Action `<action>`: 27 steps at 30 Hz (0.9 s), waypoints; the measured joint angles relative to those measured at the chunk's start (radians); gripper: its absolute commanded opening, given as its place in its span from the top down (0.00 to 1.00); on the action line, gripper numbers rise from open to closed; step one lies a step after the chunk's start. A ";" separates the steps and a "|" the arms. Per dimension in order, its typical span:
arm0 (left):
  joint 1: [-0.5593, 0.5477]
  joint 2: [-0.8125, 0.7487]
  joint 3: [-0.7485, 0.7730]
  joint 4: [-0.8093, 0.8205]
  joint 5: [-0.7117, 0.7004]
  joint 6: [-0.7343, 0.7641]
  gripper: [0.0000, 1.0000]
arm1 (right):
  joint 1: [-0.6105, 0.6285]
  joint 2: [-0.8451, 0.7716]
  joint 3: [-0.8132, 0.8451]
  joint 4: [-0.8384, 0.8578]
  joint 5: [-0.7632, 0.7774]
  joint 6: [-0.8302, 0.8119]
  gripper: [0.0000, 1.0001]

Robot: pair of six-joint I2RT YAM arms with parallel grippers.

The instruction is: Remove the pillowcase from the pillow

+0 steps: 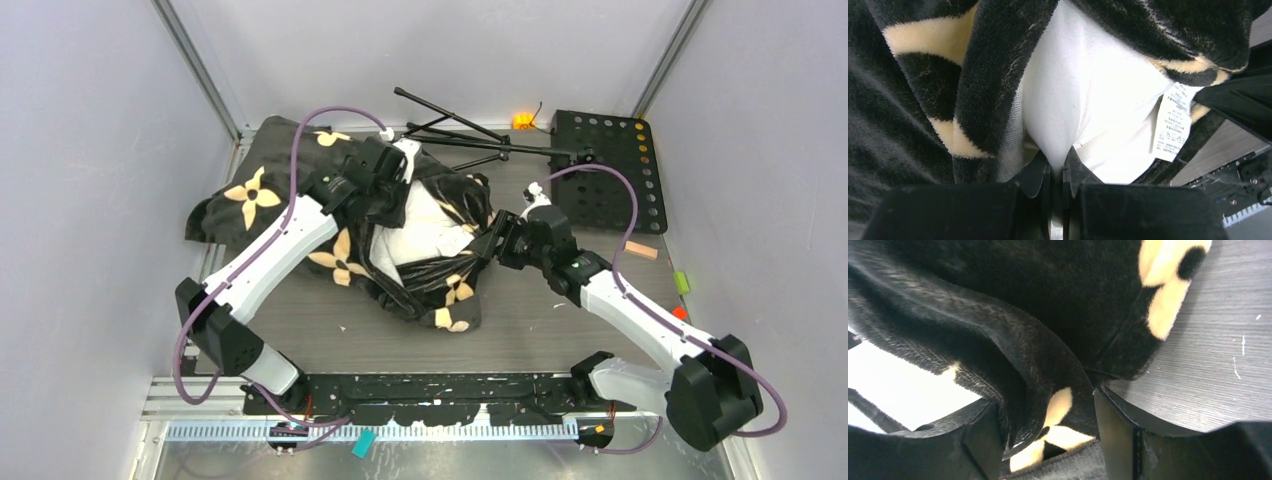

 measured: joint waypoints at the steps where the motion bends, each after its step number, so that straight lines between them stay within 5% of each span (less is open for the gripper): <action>1: 0.003 -0.022 -0.025 0.006 0.013 0.003 1.00 | 0.000 -0.022 0.004 -0.016 -0.006 -0.027 0.32; 6: 0.009 -0.080 -0.150 0.066 0.060 0.005 1.00 | 0.003 -0.081 0.072 -0.110 -0.035 -0.152 0.15; 19: 0.016 -0.081 -0.192 0.111 0.123 0.002 1.00 | 0.231 0.032 0.387 -0.339 0.163 -0.348 0.13; 23: 0.016 -0.082 -0.192 0.112 0.124 0.002 1.00 | 0.238 0.141 0.437 -0.400 0.283 -0.351 0.25; 27: 0.016 -0.088 -0.199 0.120 0.124 0.002 1.00 | 0.208 0.190 0.438 -0.420 0.340 -0.327 0.52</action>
